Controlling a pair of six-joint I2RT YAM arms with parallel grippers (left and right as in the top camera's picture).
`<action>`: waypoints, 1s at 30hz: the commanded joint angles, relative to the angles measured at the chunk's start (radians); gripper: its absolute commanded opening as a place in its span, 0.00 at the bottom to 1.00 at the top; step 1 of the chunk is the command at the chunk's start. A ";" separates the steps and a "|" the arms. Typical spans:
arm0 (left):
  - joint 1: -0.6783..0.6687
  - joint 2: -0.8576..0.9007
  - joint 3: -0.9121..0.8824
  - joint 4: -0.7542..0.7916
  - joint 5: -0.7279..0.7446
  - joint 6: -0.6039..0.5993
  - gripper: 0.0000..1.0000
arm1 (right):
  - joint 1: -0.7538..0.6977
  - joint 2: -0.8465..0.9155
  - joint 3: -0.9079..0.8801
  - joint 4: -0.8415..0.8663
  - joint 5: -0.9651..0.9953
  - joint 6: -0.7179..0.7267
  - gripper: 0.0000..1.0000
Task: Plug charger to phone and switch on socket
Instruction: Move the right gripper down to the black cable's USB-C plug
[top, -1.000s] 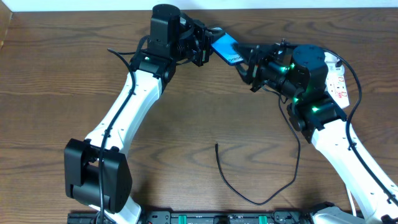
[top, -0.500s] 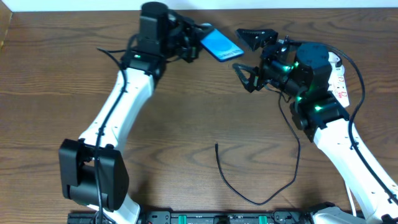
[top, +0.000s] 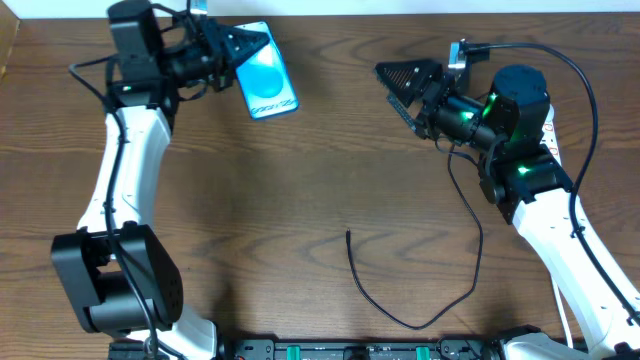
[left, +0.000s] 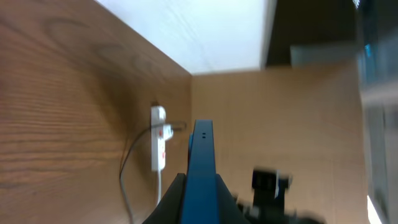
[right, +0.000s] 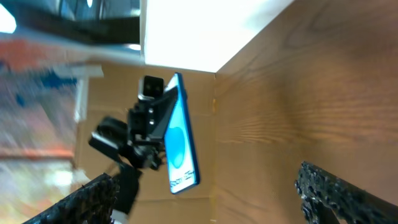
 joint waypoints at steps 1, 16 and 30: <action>0.042 -0.011 0.010 0.005 0.246 0.204 0.08 | 0.018 -0.014 0.023 0.003 -0.016 -0.209 0.99; 0.089 -0.009 -0.018 0.006 0.213 0.235 0.07 | 0.106 -0.003 0.204 -0.360 0.237 -0.478 0.99; 0.091 -0.009 -0.018 0.006 0.186 0.235 0.07 | 0.241 0.308 0.690 -1.076 0.409 -0.653 0.99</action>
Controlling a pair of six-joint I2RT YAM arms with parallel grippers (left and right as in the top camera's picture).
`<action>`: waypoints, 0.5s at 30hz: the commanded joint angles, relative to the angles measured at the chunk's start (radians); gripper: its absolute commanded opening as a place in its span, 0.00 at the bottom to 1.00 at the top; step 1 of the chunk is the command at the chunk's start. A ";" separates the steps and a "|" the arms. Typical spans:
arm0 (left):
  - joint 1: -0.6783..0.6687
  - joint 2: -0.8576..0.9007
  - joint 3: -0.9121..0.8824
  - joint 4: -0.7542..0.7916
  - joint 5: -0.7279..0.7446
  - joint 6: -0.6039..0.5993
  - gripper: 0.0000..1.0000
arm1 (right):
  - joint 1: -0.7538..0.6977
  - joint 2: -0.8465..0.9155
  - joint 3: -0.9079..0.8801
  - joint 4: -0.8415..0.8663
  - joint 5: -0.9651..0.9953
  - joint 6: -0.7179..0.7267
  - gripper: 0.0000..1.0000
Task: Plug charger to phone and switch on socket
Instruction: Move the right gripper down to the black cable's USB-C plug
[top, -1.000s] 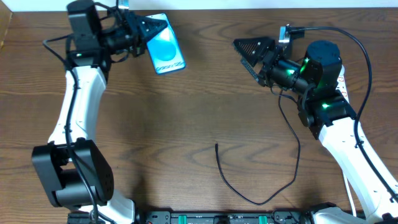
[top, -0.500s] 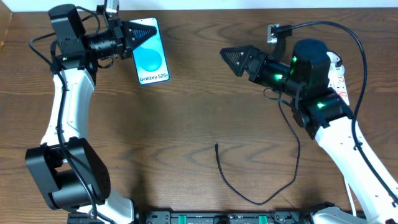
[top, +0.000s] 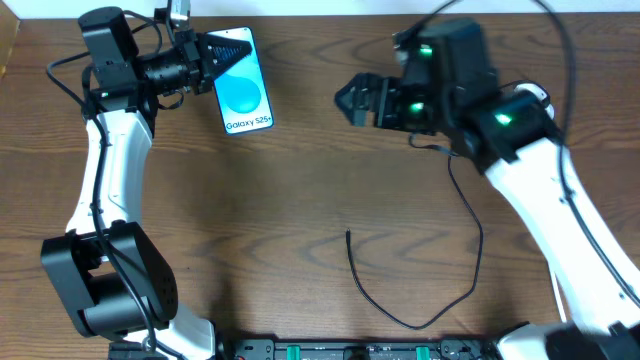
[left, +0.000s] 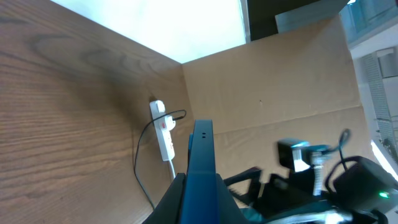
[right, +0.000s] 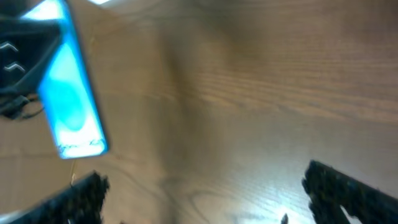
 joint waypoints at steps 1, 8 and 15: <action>0.006 -0.009 0.002 0.005 0.013 0.013 0.07 | 0.046 0.103 0.084 -0.139 0.097 -0.050 0.99; 0.006 -0.009 0.002 0.005 -0.010 0.013 0.07 | 0.116 0.258 0.085 -0.285 0.100 -0.013 0.99; 0.006 -0.009 0.002 0.005 -0.009 0.013 0.07 | 0.196 0.402 0.085 -0.376 0.100 0.024 0.99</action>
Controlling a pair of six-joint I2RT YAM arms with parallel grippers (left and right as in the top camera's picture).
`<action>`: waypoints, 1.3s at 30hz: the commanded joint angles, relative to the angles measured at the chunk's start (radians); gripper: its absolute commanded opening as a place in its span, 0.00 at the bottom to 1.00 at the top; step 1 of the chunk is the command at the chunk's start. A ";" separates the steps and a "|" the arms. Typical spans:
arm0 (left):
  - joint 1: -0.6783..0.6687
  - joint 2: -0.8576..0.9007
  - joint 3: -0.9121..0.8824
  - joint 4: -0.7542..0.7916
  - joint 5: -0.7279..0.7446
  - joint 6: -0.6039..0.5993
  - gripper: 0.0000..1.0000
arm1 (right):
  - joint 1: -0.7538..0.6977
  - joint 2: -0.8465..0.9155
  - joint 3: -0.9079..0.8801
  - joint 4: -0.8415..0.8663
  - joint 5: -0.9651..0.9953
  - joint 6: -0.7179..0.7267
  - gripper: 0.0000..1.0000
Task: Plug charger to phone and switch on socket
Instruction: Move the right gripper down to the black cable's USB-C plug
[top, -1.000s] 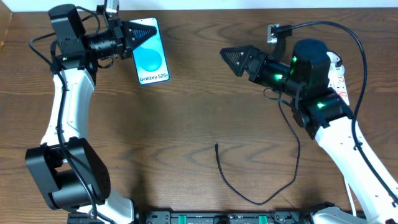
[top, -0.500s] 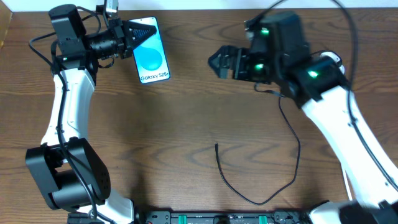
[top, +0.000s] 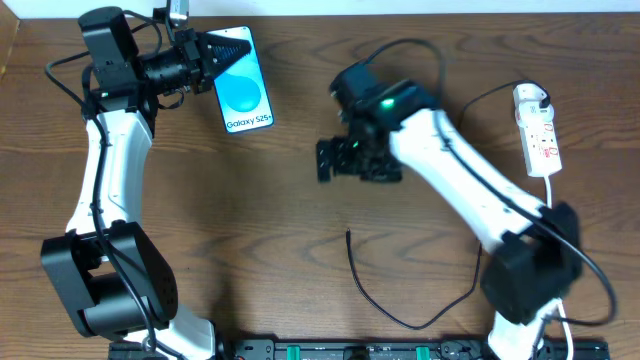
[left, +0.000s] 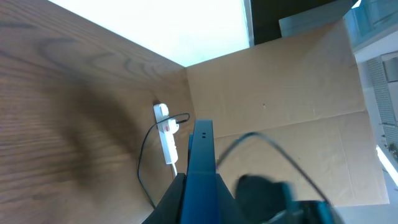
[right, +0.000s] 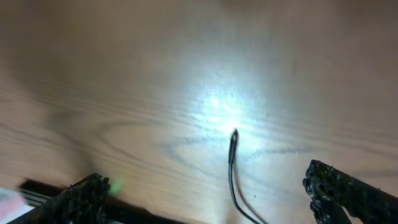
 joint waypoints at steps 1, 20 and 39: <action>0.006 -0.009 0.002 0.005 0.013 0.013 0.08 | 0.043 0.061 0.021 -0.036 0.010 0.027 0.99; 0.087 -0.009 0.002 0.004 0.013 0.012 0.07 | 0.149 0.111 -0.196 0.123 0.099 0.184 0.99; 0.098 -0.009 0.002 0.004 0.013 0.012 0.08 | 0.209 0.111 -0.345 0.240 0.100 0.198 0.91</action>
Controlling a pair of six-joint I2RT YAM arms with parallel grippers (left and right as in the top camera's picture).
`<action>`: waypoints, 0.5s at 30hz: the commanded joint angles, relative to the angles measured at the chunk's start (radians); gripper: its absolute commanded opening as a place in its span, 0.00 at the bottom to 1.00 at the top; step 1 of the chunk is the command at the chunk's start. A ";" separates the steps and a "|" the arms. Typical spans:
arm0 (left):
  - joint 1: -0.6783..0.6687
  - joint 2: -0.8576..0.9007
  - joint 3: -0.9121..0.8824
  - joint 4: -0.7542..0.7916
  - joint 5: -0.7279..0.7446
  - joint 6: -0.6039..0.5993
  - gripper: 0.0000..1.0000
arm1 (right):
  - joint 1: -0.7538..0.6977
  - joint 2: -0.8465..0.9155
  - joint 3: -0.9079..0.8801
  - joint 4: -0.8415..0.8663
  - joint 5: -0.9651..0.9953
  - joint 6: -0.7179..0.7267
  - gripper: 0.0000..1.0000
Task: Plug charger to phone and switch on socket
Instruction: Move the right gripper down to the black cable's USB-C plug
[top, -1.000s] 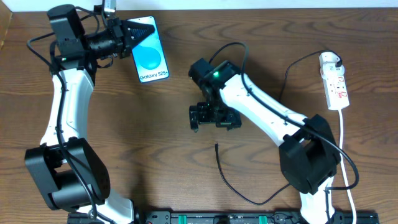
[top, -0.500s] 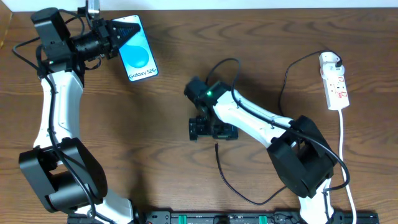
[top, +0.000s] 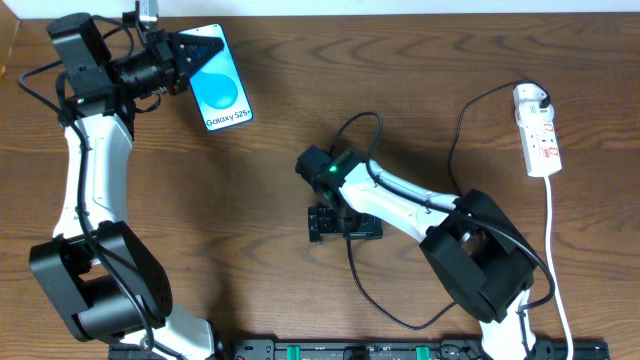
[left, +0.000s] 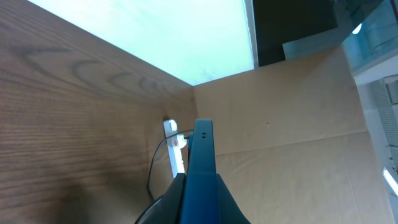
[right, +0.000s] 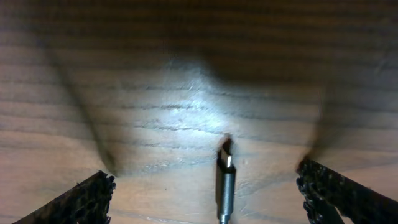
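Observation:
A blue-screened phone (top: 218, 92) is held off the table at the back left, with my left gripper (top: 190, 52) shut on its upper end. Seen edge-on, the phone (left: 203, 149) sits between the left gripper (left: 202, 193) fingers. The black charger cable (top: 400, 318) loops across the front of the table. Its metal plug (right: 226, 177) lies flat on the wood. My right gripper (top: 345, 222) is low over that plug. In the wrist view the right gripper (right: 208, 186) is open, a finger on each side of the plug, not touching it.
A white power strip (top: 536, 125) lies at the far right with the cable running into it; the power strip (left: 176, 149) also shows past the phone. A brown cardboard wall (left: 292, 124) stands behind the table. A black rail (top: 350, 350) runs along the front edge.
My right gripper was over the middle of the table, well above the plug; now it is low, straddling the plug end. The left arm has shifted the phone slightly left.
My left gripper has held the phone up at the back left throughout. My right gripper was open at the back right near the power strip, then at the centre back, then over the table's middle, and now stands down around the plug.

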 joint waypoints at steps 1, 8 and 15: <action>0.006 -0.009 0.002 0.005 0.014 0.012 0.08 | 0.028 0.000 -0.023 0.009 0.011 0.019 0.91; 0.006 -0.009 0.002 0.005 0.014 0.013 0.07 | 0.047 0.000 -0.066 0.029 0.018 0.063 0.85; 0.006 -0.009 0.002 0.005 0.018 0.013 0.07 | 0.045 0.000 -0.072 0.035 0.019 0.065 0.39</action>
